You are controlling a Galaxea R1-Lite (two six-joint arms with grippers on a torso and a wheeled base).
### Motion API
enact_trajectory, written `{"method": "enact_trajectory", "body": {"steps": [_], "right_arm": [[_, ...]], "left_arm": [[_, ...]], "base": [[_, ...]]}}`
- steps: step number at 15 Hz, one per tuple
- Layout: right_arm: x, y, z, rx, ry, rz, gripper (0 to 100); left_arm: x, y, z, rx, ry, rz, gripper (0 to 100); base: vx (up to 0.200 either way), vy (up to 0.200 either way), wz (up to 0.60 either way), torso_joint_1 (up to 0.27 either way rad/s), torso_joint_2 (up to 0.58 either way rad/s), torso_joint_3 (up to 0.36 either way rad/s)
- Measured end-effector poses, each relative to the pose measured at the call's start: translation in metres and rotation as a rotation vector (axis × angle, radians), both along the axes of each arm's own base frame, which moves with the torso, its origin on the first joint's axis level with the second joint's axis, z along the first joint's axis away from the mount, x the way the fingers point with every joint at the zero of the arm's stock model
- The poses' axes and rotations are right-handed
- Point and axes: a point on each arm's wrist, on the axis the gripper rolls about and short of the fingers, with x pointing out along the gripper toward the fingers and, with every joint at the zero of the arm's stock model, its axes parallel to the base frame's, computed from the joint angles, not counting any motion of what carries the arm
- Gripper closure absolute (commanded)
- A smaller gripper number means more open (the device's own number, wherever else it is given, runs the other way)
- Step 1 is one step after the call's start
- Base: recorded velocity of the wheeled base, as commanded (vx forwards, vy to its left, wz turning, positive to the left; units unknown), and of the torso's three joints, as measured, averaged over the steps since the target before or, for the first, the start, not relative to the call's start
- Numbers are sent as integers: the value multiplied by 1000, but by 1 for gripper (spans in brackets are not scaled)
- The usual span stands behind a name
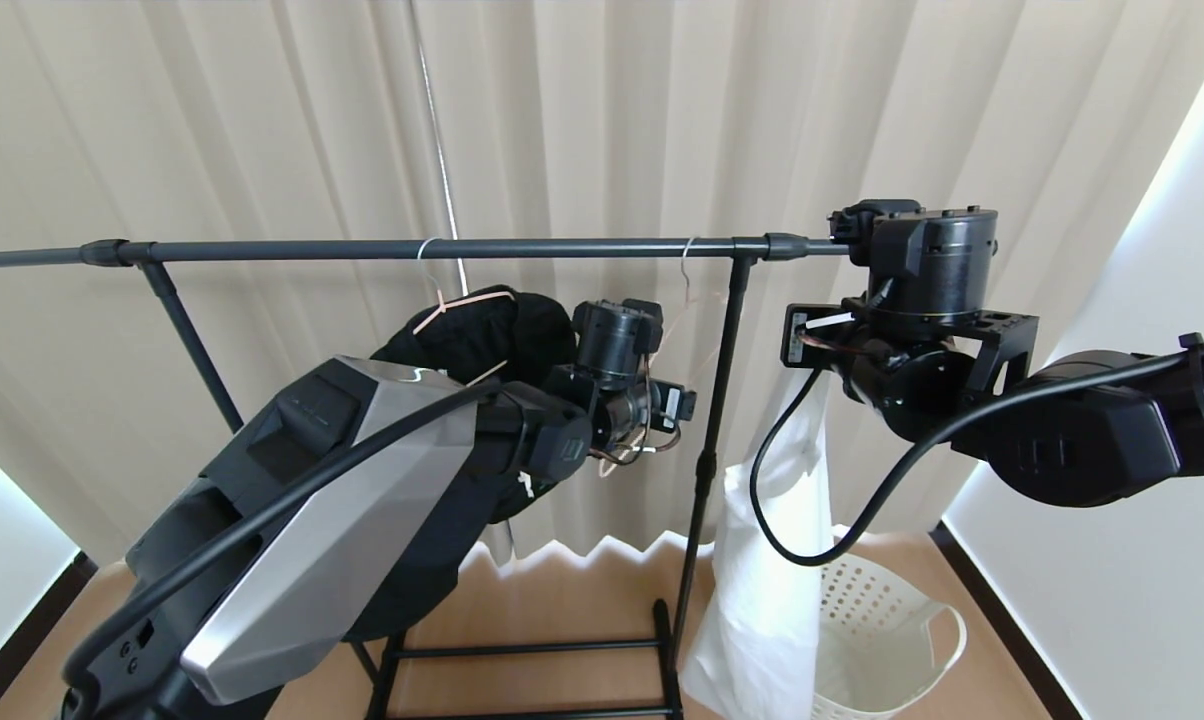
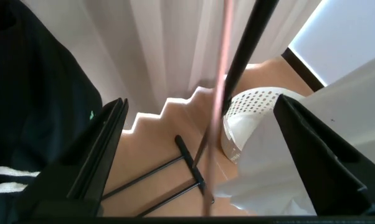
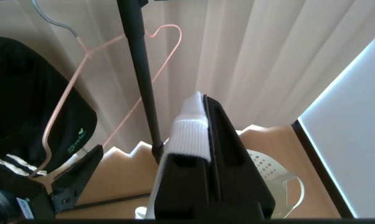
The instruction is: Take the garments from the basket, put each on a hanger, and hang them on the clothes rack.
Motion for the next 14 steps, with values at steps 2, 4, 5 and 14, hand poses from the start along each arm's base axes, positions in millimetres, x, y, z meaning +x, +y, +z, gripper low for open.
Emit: {"method": "enact_trajectory", "body": {"steps": [2, 4, 5, 14], "right_arm": [[0, 0, -1, -1, 2, 0, 100], [0, 0, -1, -1, 3, -1, 100], [1, 0, -2, -2, 4, -1, 100], [0, 0, -2, -1, 4, -2, 100]], "left_arm": [[1, 0, -3, 4, 5, 2, 100], [3, 3, -4, 4, 6, 8, 100], [5, 5, -4, 2, 4, 14, 100], [4, 4, 10, -48, -51, 43, 100]], "base": [[0, 0, 0, 0, 0, 0], [0, 0, 0, 0, 0, 0], [0, 0, 0, 0, 0, 0], [0, 0, 0, 0, 0, 0]]}}
